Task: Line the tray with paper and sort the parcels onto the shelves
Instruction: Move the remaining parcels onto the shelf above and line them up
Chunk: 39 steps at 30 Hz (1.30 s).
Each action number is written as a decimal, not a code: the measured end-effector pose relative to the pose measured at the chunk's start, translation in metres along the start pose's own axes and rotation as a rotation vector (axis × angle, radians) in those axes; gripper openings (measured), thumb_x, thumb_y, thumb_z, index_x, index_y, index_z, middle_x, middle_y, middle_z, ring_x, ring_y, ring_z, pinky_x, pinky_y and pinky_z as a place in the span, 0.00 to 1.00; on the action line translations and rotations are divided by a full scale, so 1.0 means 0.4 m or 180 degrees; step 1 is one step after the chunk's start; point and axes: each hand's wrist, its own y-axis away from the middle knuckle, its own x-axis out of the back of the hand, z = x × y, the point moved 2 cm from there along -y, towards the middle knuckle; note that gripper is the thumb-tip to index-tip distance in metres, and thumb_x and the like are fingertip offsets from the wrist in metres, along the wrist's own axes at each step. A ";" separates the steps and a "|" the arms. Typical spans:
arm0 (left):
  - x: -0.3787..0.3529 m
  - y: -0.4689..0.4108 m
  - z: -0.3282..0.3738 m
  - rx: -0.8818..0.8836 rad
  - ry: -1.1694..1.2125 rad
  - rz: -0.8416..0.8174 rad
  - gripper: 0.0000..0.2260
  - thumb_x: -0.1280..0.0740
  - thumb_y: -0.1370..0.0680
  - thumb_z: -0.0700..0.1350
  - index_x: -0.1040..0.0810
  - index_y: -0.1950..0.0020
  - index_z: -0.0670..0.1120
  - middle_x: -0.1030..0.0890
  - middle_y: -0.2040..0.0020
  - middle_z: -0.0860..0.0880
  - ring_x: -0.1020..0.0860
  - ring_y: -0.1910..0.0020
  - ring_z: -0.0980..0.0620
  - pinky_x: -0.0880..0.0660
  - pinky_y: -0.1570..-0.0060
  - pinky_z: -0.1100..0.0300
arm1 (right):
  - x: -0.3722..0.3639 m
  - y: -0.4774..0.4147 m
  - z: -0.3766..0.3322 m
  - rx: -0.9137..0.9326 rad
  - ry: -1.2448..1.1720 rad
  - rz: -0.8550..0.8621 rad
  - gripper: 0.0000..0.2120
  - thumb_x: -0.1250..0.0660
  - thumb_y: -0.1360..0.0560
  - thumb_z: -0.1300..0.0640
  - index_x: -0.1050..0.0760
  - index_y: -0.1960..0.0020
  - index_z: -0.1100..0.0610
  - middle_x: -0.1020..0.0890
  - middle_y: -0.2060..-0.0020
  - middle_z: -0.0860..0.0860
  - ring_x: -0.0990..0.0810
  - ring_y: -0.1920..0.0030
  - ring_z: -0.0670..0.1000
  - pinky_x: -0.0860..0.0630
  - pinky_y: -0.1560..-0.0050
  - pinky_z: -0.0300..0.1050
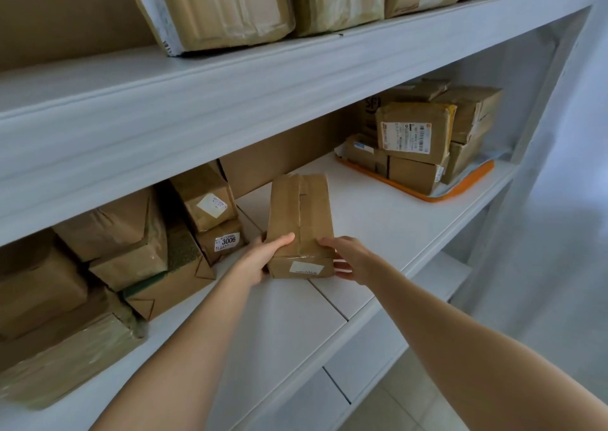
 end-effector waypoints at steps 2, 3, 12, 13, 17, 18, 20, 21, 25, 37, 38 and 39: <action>-0.026 0.013 0.016 -0.0185 -0.0088 -0.0074 0.35 0.21 0.35 0.50 0.30 0.31 0.47 0.19 0.43 0.45 0.20 0.47 0.46 0.22 0.46 0.49 | 0.033 0.017 -0.010 0.0040 -0.0059 -0.0025 0.21 0.27 0.28 0.49 0.29 0.41 0.57 0.20 0.49 0.54 0.20 0.51 0.53 0.21 0.52 0.48; -0.041 0.021 0.027 -0.0291 -0.0161 -0.0088 0.35 0.21 0.35 0.50 0.30 0.31 0.47 0.19 0.43 0.46 0.20 0.47 0.46 0.22 0.45 0.48 | 0.054 0.030 -0.014 0.0046 -0.0067 -0.0053 0.23 0.27 0.28 0.50 0.30 0.39 0.58 0.21 0.47 0.55 0.20 0.49 0.55 0.21 0.49 0.51; -0.256 0.161 0.128 -0.0950 -0.0958 -0.0632 0.37 0.20 0.36 0.49 0.32 0.30 0.50 0.20 0.47 0.52 0.20 0.50 0.53 0.23 0.54 0.61 | 0.276 0.214 -0.004 0.0062 -0.0777 -0.0339 0.36 0.20 0.35 0.53 0.33 0.34 0.59 0.25 0.40 0.59 0.21 0.43 0.62 0.18 0.56 0.58; -0.284 0.179 0.135 -0.0991 -0.1034 -0.0723 0.37 0.21 0.35 0.48 0.33 0.30 0.50 0.20 0.46 0.51 0.21 0.49 0.53 0.23 0.50 0.59 | 0.301 0.238 -0.002 0.0081 -0.0807 -0.0326 0.35 0.20 0.35 0.54 0.32 0.34 0.59 0.25 0.40 0.59 0.21 0.44 0.62 0.18 0.56 0.58; -0.385 0.268 0.168 -0.1207 -0.1186 -0.0957 0.35 0.22 0.34 0.43 0.32 0.30 0.47 0.20 0.45 0.49 0.20 0.47 0.51 0.23 0.45 0.56 | 0.395 0.329 0.000 0.0278 -0.0826 -0.0198 0.24 0.21 0.34 0.58 0.25 0.41 0.60 0.21 0.45 0.58 0.18 0.47 0.59 0.18 0.50 0.58; -0.408 0.292 0.179 -0.1266 -0.1230 -0.0974 0.35 0.22 0.34 0.42 0.32 0.30 0.47 0.20 0.44 0.49 0.20 0.47 0.50 0.23 0.45 0.55 | 0.417 0.353 -0.002 0.0317 -0.0867 -0.0163 0.22 0.21 0.34 0.59 0.24 0.43 0.61 0.20 0.46 0.58 0.17 0.48 0.59 0.18 0.51 0.58; -0.448 0.336 0.199 -0.1360 -0.1305 -0.1019 0.36 0.22 0.34 0.42 0.33 0.29 0.48 0.21 0.41 0.47 0.21 0.46 0.48 0.23 0.45 0.54 | 0.454 0.399 -0.008 0.0394 -0.0973 -0.0129 0.21 0.21 0.35 0.62 0.23 0.44 0.61 0.18 0.45 0.59 0.16 0.49 0.59 0.18 0.52 0.58; -0.467 0.359 0.210 -0.1400 -0.1323 -0.1052 0.37 0.22 0.34 0.42 0.34 0.29 0.49 0.22 0.40 0.47 0.21 0.45 0.47 0.23 0.45 0.52 | 0.472 0.423 -0.011 0.0441 -0.1012 -0.0117 0.22 0.21 0.35 0.62 0.22 0.43 0.61 0.18 0.45 0.59 0.16 0.48 0.59 0.18 0.52 0.58; -0.534 0.454 0.254 -0.1541 -0.1368 -0.1197 0.39 0.22 0.34 0.41 0.36 0.28 0.49 0.22 0.40 0.45 0.21 0.45 0.45 0.23 0.43 0.49 | 0.534 0.521 -0.034 0.0602 -0.1183 -0.0080 0.23 0.21 0.36 0.64 0.23 0.43 0.61 0.19 0.45 0.59 0.16 0.50 0.60 0.19 0.53 0.59; -0.637 0.723 0.465 -0.2099 -0.1210 -0.1148 0.29 0.24 0.30 0.46 0.31 0.32 0.51 0.19 0.44 0.49 0.20 0.47 0.50 0.23 0.46 0.53 | 0.637 0.783 -0.218 0.1451 -0.1243 0.0072 0.18 0.23 0.33 0.55 0.24 0.46 0.58 0.18 0.53 0.57 0.16 0.56 0.57 0.18 0.62 0.55; -0.639 0.743 0.486 -0.2114 -0.1181 -0.1131 0.27 0.25 0.29 0.47 0.30 0.32 0.52 0.20 0.45 0.50 0.21 0.47 0.51 0.23 0.46 0.54 | 0.640 0.799 -0.240 0.1515 -0.1233 0.0102 0.19 0.22 0.34 0.53 0.24 0.47 0.57 0.19 0.51 0.57 0.17 0.55 0.58 0.18 0.60 0.55; -0.637 0.761 0.507 -0.2123 -0.1138 -0.1085 0.26 0.26 0.29 0.48 0.30 0.33 0.53 0.20 0.45 0.51 0.22 0.47 0.51 0.24 0.44 0.53 | 0.641 0.813 -0.266 0.1572 -0.1219 0.0137 0.20 0.22 0.35 0.52 0.24 0.47 0.57 0.21 0.49 0.57 0.17 0.53 0.58 0.18 0.58 0.55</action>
